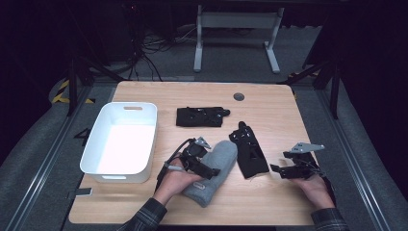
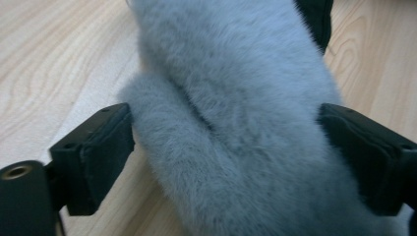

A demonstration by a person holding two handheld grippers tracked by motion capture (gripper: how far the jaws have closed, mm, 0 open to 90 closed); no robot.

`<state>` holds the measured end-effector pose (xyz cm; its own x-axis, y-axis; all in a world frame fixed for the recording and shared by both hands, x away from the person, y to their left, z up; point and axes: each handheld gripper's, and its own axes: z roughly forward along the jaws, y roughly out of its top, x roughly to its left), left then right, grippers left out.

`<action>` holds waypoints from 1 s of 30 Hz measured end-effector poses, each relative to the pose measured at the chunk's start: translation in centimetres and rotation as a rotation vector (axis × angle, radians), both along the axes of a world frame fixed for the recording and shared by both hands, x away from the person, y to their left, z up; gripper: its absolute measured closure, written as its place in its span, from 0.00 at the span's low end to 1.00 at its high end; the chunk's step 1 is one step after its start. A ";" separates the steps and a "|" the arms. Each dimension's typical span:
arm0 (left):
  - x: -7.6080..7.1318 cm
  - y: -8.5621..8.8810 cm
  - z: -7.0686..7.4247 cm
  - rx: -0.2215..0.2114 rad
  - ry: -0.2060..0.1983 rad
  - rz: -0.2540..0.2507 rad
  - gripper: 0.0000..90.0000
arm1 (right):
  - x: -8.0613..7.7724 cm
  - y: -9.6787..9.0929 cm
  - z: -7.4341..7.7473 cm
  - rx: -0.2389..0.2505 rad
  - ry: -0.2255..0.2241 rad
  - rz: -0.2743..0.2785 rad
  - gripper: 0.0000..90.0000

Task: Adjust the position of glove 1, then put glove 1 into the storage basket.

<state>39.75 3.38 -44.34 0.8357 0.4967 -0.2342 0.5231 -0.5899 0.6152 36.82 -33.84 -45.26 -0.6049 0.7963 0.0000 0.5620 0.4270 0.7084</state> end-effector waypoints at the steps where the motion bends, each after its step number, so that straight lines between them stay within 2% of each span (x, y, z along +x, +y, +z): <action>1: 0.0 -0.1 -0.3 0.001 0.003 -0.004 0.08 | 0.0 0.0 0.0 -0.004 -0.001 -0.003 0.21; 7: 0.1 -0.4 -1.1 0.022 0.022 -0.008 0.05 | 0.4 0.1 -0.4 -0.022 -0.011 -0.018 0.20; 9: 0.1 -0.5 -1.3 0.025 0.039 -0.013 0.05 | 0.4 0.1 -0.5 -0.035 -0.015 -0.030 0.20; 13: 0.0 -0.7 -1.4 0.022 0.028 -0.029 0.10 | 0.6 -0.1 -0.8 -0.043 -0.013 -0.049 0.20; 18: -0.2 -0.7 -1.2 0.009 0.040 -0.058 0.24 | 0.7 -0.4 -1.0 -0.044 -0.021 -0.074 0.20; 21: -0.3 -0.8 -1.0 0.019 0.050 -0.072 0.32 | 0.7 -0.5 -1.0 -0.039 -0.023 -0.082 0.19; 25: -0.4 -1.0 -0.9 0.016 0.073 -0.090 0.45 | 0.8 -0.6 -1.3 -0.025 -0.035 -0.110 0.17; 30: -0.4 -1.0 -0.8 0.010 0.104 -0.102 0.56 | 0.9 -0.7 -1.6 -0.007 -0.051 -0.135 0.14</action>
<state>39.37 2.37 -45.17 0.8533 0.4132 -0.3182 0.5210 -0.6488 0.5547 37.70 -34.54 -46.81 -0.4915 0.8702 -0.0340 0.5781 0.3552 0.7346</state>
